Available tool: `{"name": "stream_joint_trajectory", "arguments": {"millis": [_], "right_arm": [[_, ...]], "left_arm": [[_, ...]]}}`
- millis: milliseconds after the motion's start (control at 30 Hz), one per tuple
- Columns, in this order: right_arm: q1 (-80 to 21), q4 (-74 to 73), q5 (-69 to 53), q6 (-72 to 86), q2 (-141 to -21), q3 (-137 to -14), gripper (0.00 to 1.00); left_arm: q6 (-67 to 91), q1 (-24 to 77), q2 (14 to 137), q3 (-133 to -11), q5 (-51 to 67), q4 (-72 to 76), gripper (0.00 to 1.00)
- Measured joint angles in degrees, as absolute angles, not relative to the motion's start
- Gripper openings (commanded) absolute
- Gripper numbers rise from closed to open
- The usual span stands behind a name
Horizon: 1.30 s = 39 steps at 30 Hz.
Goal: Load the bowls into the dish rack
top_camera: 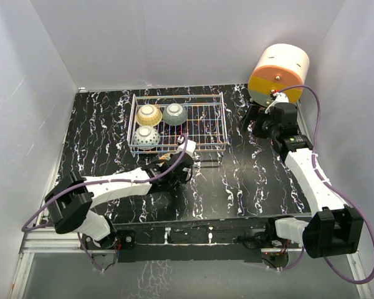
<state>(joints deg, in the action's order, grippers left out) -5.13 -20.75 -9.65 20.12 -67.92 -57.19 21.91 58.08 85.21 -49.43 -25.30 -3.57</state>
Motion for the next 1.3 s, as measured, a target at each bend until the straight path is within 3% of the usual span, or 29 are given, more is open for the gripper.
{"name": "stream_joint_trajectory", "arguments": {"millis": [267,633,1300], "right_arm": [[-5.1,-20.7,-10.1,20.4,-67.9,-57.2,1.0],[-5.0,-20.4,-10.5,20.7,-67.9,-56.3,1.0],[-4.8,-19.2,-10.5,20.7,-67.9,-54.7,1.0]], "left_arm": [[23.0,59.3,79.8,-51.1,-19.8,-8.1,0.0],[23.0,59.8,82.7,-52.3,-15.4,-7.3,0.0],[22.0,66.3,89.5,-54.1,-23.2,-1.8,0.0]]}}
